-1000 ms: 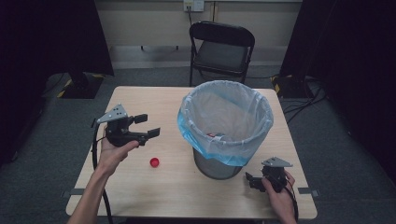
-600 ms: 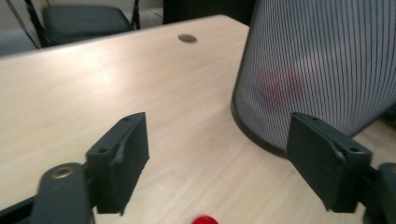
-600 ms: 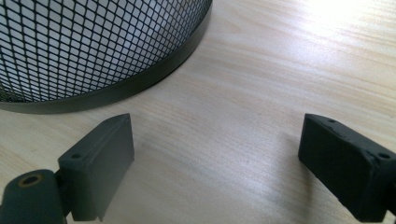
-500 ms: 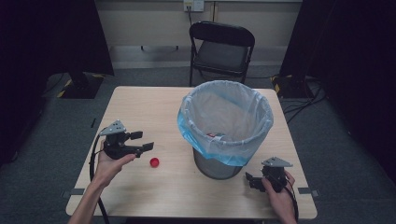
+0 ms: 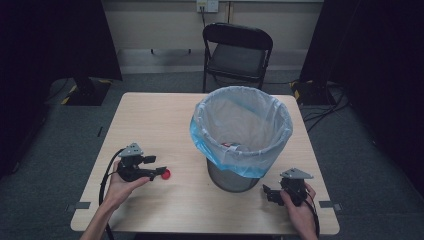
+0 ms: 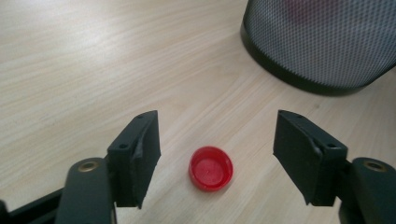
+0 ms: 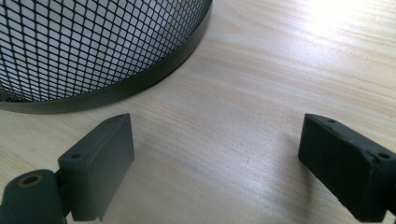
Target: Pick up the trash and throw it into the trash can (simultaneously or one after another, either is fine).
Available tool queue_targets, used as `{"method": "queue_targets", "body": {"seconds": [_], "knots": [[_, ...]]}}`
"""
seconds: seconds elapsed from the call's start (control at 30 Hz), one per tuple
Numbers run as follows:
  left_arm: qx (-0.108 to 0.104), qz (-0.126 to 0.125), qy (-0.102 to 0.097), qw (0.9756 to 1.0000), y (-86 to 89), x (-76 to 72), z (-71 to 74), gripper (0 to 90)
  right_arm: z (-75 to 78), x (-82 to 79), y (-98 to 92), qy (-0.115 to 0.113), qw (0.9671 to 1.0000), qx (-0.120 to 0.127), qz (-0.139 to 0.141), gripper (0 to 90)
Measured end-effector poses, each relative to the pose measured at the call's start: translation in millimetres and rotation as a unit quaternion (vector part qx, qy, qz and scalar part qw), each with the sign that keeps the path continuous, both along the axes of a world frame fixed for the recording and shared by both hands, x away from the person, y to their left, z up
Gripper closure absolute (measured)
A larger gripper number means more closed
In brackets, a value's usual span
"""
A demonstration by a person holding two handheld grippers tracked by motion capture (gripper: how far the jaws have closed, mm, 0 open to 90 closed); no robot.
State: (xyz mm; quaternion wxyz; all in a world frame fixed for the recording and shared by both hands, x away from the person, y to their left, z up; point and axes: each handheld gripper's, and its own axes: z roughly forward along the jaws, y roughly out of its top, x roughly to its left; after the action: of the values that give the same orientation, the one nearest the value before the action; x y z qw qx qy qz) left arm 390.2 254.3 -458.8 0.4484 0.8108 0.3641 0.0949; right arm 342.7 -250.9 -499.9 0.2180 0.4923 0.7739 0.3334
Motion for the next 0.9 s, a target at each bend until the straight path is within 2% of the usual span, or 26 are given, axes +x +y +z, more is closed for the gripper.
{"method": "queue_targets", "body": {"seconds": [0.1, 0.27, 0.43, 0.57, 0.7, 0.9], "knots": [[0.007, -0.005, 0.01, 0.9999, -2.9, 0.9, -8.2, 33.8, 0.0, 0.0, 0.0, 0.0, 1.0, 0.0, 0.0, 9.8], [0.037, -0.017, 0.026, 0.9988, -12.3, 0.8, -20.3, 37.3, 0.0, 0.0, 0.0, 0.0, 1.0, 0.0, 0.0, 9.8], [0.054, -0.026, 0.028, 0.9978, -17.0, 1.9, -25.4, 40.9, 0.0, 0.0, 0.0, 0.0, 1.0, 0.0, 0.0, 9.8], [0.067, -0.022, 0.029, 0.9971, -18.9, 2.3, -30.2, 41.9, 0.0, 0.0, 0.0, 0.0, 1.0, 0.0, 0.0, 9.8], [0.073, -0.019, 0.021, 0.9969, -20.7, 3.3, -32.2, 44.6, 0.0, 0.0, 0.0, 0.0, 1.0, 0.0, 0.0, 9.8], [0.093, -0.008, -0.004, 0.9956, -24.1, -0.1, -33.4, 52.5, 0.0, -0.1, 0.0, 0.0, 1.0, 0.0, 0.0, 9.8]]}}
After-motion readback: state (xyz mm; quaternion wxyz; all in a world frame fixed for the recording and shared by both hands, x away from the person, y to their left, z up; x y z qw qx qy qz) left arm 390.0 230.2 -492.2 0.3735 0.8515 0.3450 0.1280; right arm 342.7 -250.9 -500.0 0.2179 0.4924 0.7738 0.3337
